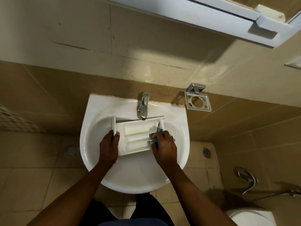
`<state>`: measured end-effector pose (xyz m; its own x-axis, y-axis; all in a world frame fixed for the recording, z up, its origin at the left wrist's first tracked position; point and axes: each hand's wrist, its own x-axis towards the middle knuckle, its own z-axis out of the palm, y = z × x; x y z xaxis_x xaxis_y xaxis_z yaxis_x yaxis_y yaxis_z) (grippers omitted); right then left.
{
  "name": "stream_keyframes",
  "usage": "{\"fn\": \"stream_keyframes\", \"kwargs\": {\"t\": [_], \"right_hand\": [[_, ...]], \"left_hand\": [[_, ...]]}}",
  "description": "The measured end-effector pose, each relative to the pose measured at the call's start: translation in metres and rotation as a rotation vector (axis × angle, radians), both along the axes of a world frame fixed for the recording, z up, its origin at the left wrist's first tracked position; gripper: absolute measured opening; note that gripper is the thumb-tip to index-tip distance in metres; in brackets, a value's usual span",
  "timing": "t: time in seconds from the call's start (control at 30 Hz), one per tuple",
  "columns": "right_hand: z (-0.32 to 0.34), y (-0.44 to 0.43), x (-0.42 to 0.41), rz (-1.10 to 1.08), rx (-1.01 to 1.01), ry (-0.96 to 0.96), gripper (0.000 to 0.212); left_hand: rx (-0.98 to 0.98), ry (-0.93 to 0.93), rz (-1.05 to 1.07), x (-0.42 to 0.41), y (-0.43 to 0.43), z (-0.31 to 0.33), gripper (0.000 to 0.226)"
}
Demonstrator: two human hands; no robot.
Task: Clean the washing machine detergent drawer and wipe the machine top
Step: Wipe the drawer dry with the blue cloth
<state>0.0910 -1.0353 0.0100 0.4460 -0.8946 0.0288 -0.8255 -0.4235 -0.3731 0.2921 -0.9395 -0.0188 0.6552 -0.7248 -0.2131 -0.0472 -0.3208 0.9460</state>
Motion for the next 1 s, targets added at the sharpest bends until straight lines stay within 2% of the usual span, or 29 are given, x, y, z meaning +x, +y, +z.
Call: {"fn": "stream_keyframes", "kwargs": {"t": [0.13, 0.3, 0.33, 0.43, 0.5, 0.6, 0.7, 0.83, 1.0], "right_hand": [[0.005, -0.006, -0.006, 0.094, 0.006, -0.002, 0.032], [0.023, -0.018, -0.030, 0.332, 0.070, -0.056, 0.031], [0.028, -0.026, -0.036, 0.282, 0.079, -0.063, 0.028], [0.045, -0.050, -0.044, -0.096, -0.047, -0.022, 0.025], [0.053, -0.059, -0.034, -0.159, -0.179, -0.026, 0.030], [0.047, -0.057, 0.001, 0.082, -0.244, 0.020, 0.029], [0.018, -0.040, 0.034, 0.255, -0.148, 0.135, 0.037], [0.011, -0.028, 0.065, 0.177, 0.113, -0.027, 0.036], [0.011, 0.003, 0.111, 0.195, 0.195, -0.400, 0.021]], "left_hand": [[-0.017, 0.004, -0.002, 0.001, 0.001, 0.001, 0.022], [-0.021, -0.005, -0.007, 0.003, 0.003, 0.002, 0.024], [-0.022, -0.002, -0.009, 0.004, 0.003, 0.002, 0.024], [-0.023, 0.015, -0.008, 0.004, 0.003, -0.002, 0.025], [-0.021, 0.015, -0.009, 0.004, 0.003, -0.004, 0.025], [-0.026, 0.015, -0.008, 0.006, 0.003, -0.004, 0.025], [-0.012, 0.018, -0.013, 0.005, 0.002, -0.004, 0.024], [-0.035, 0.011, -0.005, 0.001, 0.000, -0.002, 0.021], [-0.024, 0.044, 0.028, 0.006, 0.001, -0.004, 0.030]]}}
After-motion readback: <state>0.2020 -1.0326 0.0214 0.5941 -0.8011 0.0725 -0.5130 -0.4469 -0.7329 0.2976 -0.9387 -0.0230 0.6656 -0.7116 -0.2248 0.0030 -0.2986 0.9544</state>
